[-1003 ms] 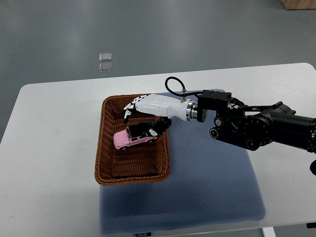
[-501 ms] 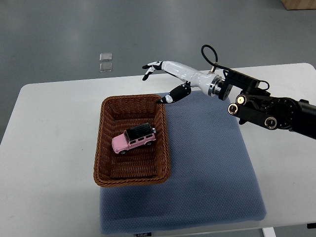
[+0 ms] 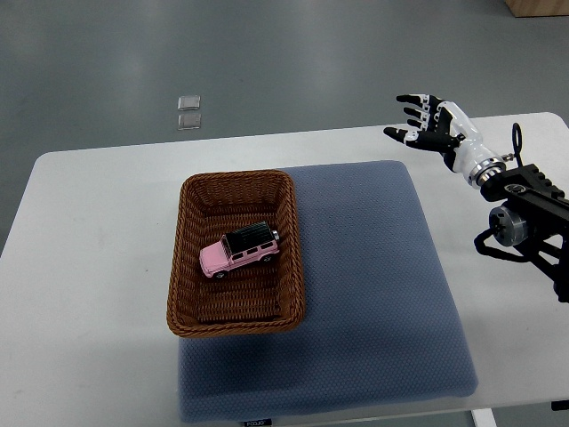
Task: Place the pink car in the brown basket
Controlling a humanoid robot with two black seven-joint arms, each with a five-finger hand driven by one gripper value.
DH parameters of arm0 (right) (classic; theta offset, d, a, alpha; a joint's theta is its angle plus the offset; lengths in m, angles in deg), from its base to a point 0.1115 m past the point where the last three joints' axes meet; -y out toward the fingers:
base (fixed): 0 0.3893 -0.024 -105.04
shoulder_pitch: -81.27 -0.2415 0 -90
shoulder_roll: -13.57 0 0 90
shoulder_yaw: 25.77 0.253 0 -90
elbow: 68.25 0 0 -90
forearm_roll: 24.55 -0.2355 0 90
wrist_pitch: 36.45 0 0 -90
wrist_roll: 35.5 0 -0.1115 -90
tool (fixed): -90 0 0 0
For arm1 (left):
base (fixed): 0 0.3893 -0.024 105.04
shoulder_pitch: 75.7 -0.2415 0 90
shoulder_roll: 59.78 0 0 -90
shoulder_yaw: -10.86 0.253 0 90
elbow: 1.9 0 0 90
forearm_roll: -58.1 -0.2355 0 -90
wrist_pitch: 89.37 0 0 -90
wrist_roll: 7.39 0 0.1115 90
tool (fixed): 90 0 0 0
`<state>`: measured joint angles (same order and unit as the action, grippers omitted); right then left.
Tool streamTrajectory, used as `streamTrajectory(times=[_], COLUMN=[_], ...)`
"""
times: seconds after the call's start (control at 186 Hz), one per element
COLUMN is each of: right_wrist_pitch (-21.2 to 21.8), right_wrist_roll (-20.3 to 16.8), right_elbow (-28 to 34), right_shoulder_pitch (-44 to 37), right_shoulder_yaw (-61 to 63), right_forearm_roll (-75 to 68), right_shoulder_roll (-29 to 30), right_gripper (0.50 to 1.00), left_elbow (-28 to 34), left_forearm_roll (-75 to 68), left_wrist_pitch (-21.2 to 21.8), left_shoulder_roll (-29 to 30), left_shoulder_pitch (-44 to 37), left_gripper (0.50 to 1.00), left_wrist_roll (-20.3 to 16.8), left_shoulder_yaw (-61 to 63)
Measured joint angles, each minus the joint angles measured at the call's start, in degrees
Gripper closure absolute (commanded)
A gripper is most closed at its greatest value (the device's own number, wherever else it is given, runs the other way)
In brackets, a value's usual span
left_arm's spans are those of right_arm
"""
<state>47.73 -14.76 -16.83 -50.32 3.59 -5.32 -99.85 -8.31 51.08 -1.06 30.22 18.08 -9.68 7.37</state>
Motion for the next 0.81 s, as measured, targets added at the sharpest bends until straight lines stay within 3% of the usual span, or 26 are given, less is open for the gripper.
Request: streamTrajectory(times=[0.275, 0.814], right_wrist_pitch=[6.17, 6.32], right_wrist_roll=[0.00, 0.74], right_elbow=[0.09, -0.72], right_shoulder_pitch=[2.35, 3.05], right_shoulder_yaw=[0.18, 3.71], right_forearm_roll=[-10.62, -11.67], right_shoulder_roll=[-0.76, 0.41], right_gripper=[0.597, 0.585], left_elbow=[0.00, -0.09], left_forearm_roll=[0.00, -0.02], left_wrist_pitch=[0.00, 0.03], left_shoulder_roll=[0.00, 0.00], left_shoulder_pitch=[-0.02, 0.00], left_gripper=[0.500, 0.500], left_wrist_roll=[0.00, 0.00], left_shoulder_yaw=[-0.03, 0.02])
